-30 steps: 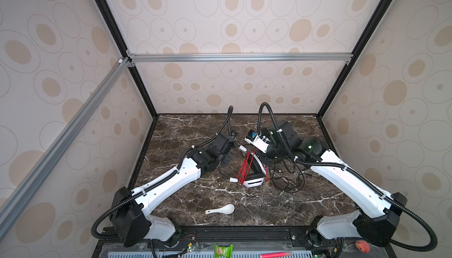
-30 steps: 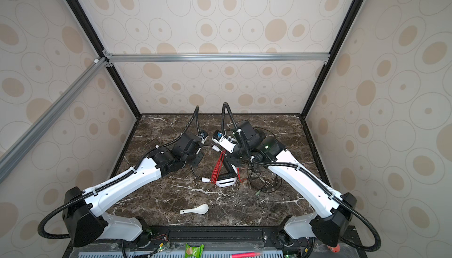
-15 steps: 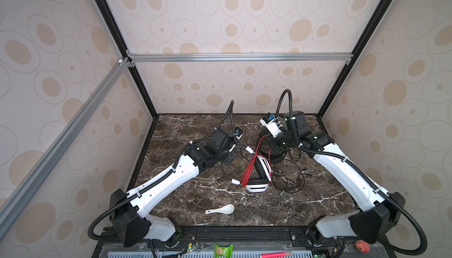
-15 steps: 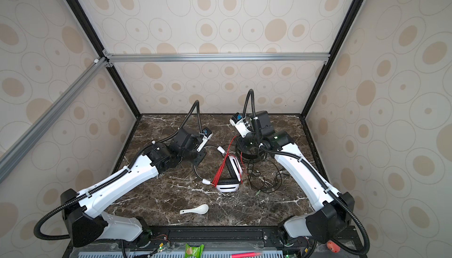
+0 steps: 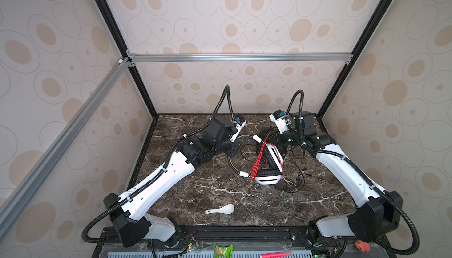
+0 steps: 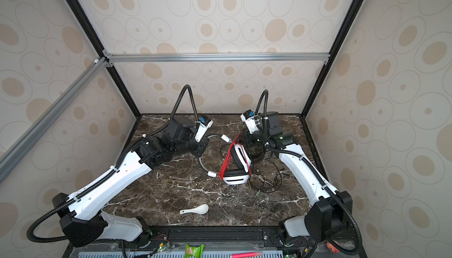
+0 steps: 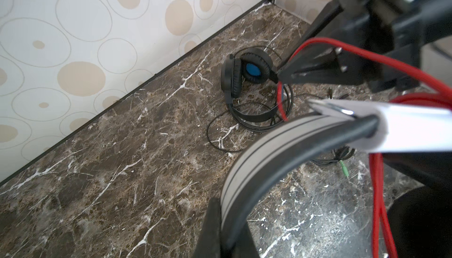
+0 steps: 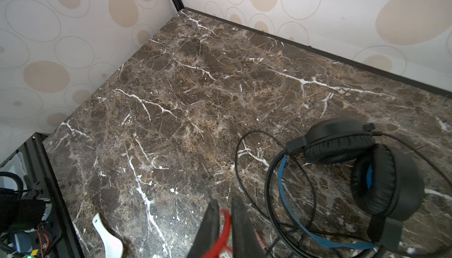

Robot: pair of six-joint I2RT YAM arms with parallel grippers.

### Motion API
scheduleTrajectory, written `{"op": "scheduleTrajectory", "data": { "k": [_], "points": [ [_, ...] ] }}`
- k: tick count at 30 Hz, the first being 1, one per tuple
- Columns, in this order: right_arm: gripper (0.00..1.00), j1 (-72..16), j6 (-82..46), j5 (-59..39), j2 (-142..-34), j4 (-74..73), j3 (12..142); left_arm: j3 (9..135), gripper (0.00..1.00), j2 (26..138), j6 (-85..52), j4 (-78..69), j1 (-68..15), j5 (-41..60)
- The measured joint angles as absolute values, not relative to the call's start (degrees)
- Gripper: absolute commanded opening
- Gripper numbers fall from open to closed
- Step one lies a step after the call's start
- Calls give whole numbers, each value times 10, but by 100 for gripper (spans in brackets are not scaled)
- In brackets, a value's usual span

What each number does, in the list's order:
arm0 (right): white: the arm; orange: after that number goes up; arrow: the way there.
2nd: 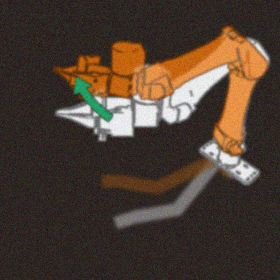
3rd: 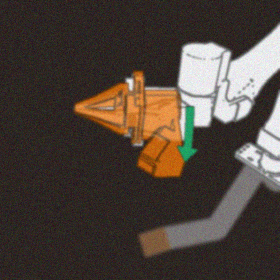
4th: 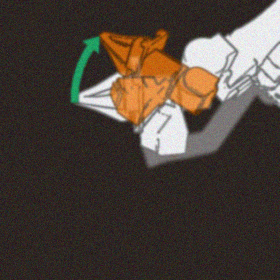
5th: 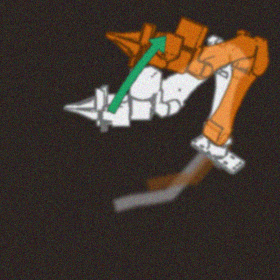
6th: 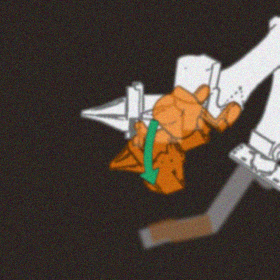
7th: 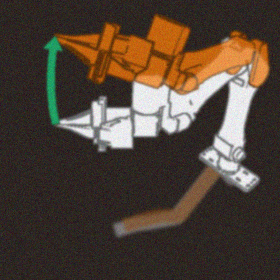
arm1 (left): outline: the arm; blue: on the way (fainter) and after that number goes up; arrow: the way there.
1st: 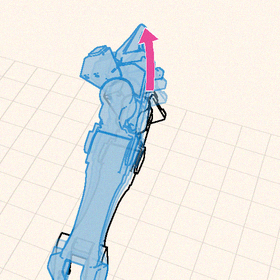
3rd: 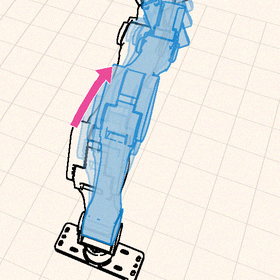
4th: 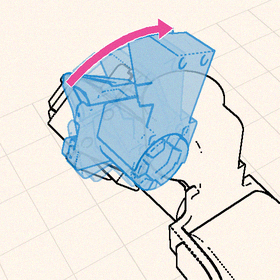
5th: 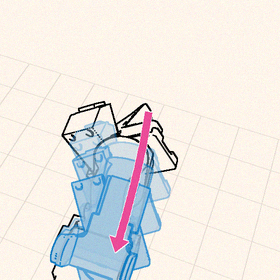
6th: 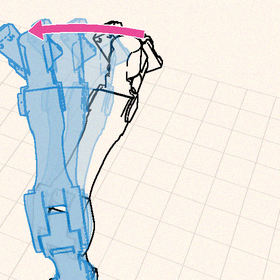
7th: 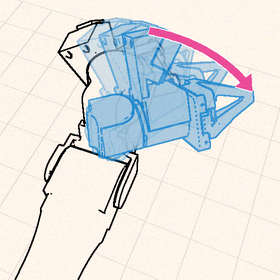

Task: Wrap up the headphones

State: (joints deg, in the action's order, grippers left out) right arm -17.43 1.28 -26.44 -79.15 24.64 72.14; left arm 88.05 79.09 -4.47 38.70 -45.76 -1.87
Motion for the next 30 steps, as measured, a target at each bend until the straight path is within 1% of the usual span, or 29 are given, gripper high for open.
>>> {"op": "scheduleTrajectory", "data": {
  "k": [10, 17, 22, 25, 30],
  "points": [
    [16, -169, -53, -350, -781, 100, 640, 923, 0, 784, -72, 371, -458, -13],
    [20, -169, -129, -403, -781, -31, 568, 1000, 0, 788, -76, 367, -459, -18],
    [28, -169, -173, -437, -814, -114, 546, 1004, 0, 777, -89, 362, -459, -32],
    [31, -173, -183, -445, -823, -135, 526, 1013, 0, 777, -98, 373, -460, -46],
    [29, -201, -170, -450, -827, -135, 526, 1050, 0, 778, -113, 396, -460, -78]
  ]
}}
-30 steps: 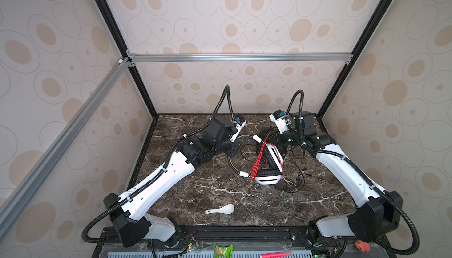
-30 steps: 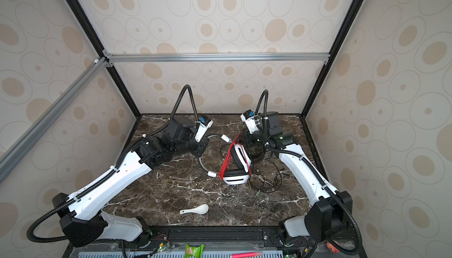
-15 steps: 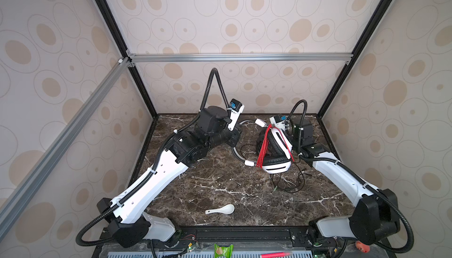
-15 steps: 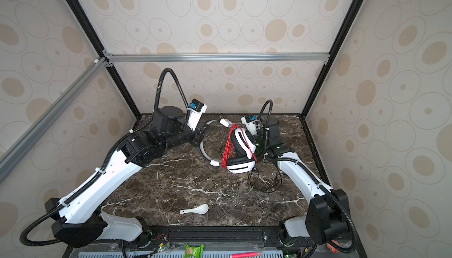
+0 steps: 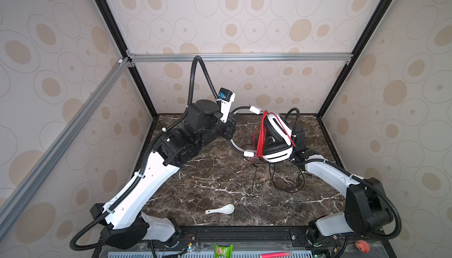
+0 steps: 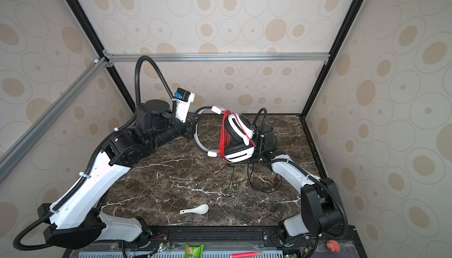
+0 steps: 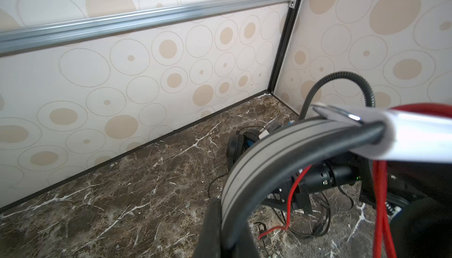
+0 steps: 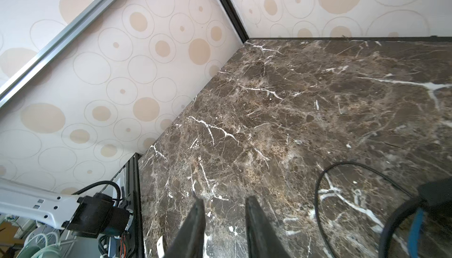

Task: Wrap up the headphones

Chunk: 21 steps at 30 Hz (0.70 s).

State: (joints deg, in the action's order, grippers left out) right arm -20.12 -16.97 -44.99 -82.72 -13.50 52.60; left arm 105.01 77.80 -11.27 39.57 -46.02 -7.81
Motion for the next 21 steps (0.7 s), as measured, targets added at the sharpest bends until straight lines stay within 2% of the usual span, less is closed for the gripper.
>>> {"op": "scheduleTrajectory", "data": {
  "k": [10, 14, 17, 21],
  "points": [
    [29, -232, -170, -457, -875, -168, 528, 1107, 0, 797, -146, 401, -460, -112],
    [32, -234, -182, -460, -886, -197, 528, 1140, 0, 823, -148, 423, -460, -119],
    [38, -234, -179, -458, -885, -202, 527, 1176, 0, 845, -148, 441, -460, -120],
    [53, -232, -159, -445, -858, -178, 512, 1202, 0, 858, -148, 453, -460, -119]
  ]
}}
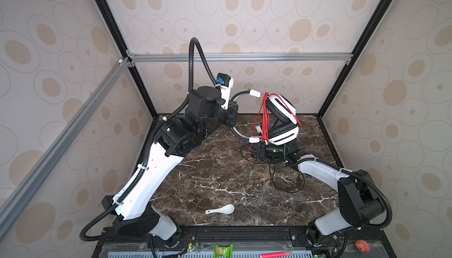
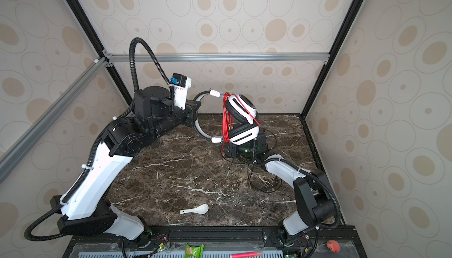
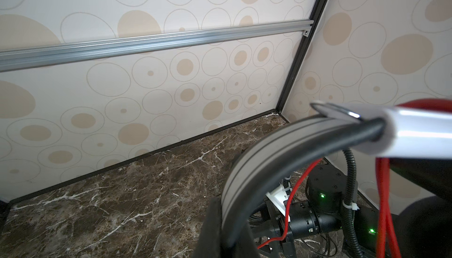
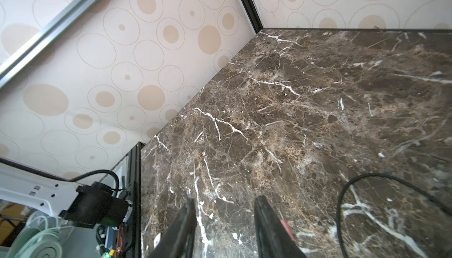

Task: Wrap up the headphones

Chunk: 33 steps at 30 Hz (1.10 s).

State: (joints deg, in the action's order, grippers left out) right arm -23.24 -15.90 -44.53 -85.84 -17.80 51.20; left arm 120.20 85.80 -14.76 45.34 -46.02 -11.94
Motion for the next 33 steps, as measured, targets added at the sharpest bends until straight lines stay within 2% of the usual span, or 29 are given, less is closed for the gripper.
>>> {"op": "scheduleTrajectory", "data": {
  "k": [2, 5, 11, 16, 24, 33],
  "points": [
    [61, -231, -142, -434, -832, -148, 506, 1204, 0, 858, -147, 456, -460, -118],
    [67, -225, -117, -409, -781, -103, 502, 1204, 0, 858, -147, 456, -460, -114],
    [71, -204, -77, -383, -694, -40, 496, 1193, 0, 853, -143, 451, -460, -100],
    [79, -202, -79, -389, -634, -38, 439, 1194, 0, 852, -139, 449, -460, -91],
    [81, -202, -90, -406, -584, -33, 392, 1217, 0, 854, -125, 443, -460, -85],
    [81, -201, -68, -363, -621, -31, 391, 1280, 0, 893, -121, 443, -460, -79]
  ]
}}
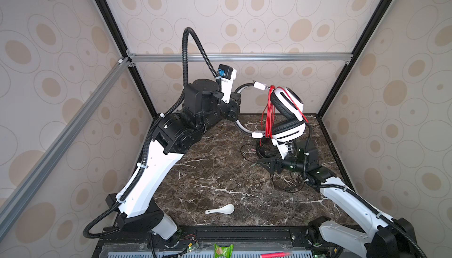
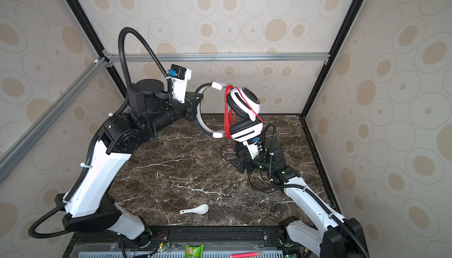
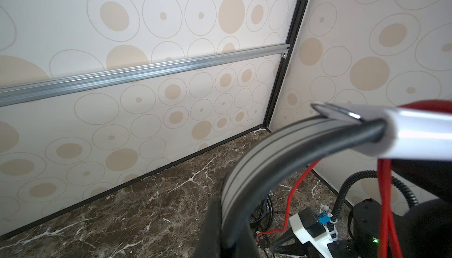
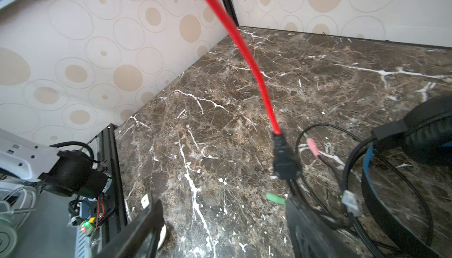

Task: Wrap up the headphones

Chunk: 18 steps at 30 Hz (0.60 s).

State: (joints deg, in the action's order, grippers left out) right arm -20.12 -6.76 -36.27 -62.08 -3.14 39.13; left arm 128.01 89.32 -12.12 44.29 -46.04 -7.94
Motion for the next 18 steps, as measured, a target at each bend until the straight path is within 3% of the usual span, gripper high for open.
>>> {"op": "scheduleTrajectory", "data": {
  "k": [11, 18],
  "points": [
    [81, -198, -81, -344, -753, -134, 392, 1316, 0, 926, -120, 452, -458, -75],
    [69, -198, -97, -374, -828, -191, 392, 1316, 0, 927, -121, 452, -456, -66]
  ]
}}
